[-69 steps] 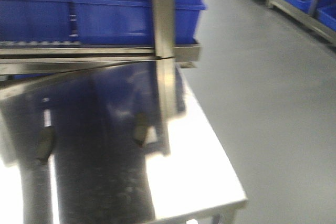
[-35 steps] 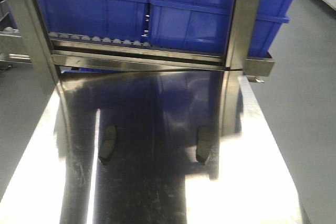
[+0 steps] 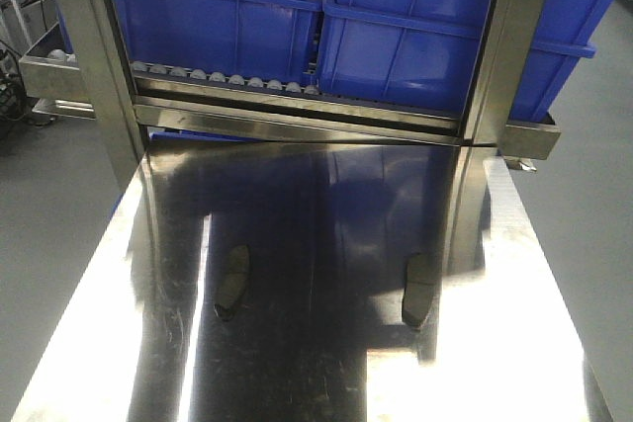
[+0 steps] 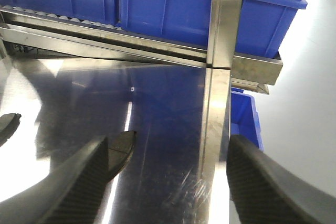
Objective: Move and align brake pads A on conveyor
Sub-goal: 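Turn the base toward the steel table with the two pads, then move the left gripper over the brake pad nearest the left arm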
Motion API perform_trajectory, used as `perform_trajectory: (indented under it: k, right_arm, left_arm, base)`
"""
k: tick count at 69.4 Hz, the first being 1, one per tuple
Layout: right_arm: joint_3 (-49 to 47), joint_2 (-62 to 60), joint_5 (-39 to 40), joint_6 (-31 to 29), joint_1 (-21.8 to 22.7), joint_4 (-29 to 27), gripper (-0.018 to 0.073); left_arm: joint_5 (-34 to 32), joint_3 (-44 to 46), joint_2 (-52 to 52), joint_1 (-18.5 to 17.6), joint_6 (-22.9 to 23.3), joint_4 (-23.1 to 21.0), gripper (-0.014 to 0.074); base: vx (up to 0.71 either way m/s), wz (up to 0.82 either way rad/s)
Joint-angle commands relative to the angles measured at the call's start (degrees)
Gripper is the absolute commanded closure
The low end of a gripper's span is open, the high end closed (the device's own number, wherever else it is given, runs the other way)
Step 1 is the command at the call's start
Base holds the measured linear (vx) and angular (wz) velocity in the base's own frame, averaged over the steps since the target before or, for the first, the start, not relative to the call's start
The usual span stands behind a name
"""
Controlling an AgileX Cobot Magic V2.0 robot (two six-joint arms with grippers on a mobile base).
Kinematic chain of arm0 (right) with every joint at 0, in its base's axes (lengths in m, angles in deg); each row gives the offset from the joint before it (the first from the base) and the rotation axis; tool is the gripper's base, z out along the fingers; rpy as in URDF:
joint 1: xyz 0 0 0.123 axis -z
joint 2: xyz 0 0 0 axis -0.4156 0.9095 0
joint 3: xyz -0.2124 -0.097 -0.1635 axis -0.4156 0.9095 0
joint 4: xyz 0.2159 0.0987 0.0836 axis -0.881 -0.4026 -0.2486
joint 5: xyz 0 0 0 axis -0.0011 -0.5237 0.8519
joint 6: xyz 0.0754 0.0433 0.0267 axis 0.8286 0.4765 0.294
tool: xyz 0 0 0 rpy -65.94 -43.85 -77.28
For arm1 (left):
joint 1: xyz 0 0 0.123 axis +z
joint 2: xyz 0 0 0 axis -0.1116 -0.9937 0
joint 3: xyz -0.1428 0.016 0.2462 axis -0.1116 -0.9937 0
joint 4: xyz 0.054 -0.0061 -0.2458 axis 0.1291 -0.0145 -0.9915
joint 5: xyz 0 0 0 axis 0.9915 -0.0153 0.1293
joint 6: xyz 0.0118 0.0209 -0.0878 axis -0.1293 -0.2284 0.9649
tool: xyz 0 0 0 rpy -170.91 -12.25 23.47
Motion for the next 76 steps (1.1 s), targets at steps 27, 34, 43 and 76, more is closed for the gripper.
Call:
perform_trajectory:
  k: [27, 34, 43, 76]
  right_arm:
    - [-1.6, 0.8, 4.1, -0.2, 0.2, 0.6, 0.0091]
    - [-1.6, 0.8, 4.1, -0.2, 0.2, 0.6, 0.0091]
    - [-1.6, 0.8, 4.1, -0.2, 0.2, 0.6, 0.0091]
    - [-1.6, 0.8, 4.1, -0.2, 0.2, 0.6, 0.0091]
  left_arm:
    - [-4.3, 1.5, -0.4, -0.2, 0.4, -0.4, 0.0132]
    - [-4.3, 1.5, -0.4, -0.2, 0.4, -0.4, 0.0132]
    - [-4.3, 1.5, -0.4, -0.2, 0.4, -0.4, 0.0132]
    - [-4.3, 1.5, -0.4, -0.2, 0.4, -0.4, 0.0132]
  base:
    - [-0.02, -0.07]
    - [0.0, 0.0]
    - [0.0, 0.0]
    - [0.0, 0.0]
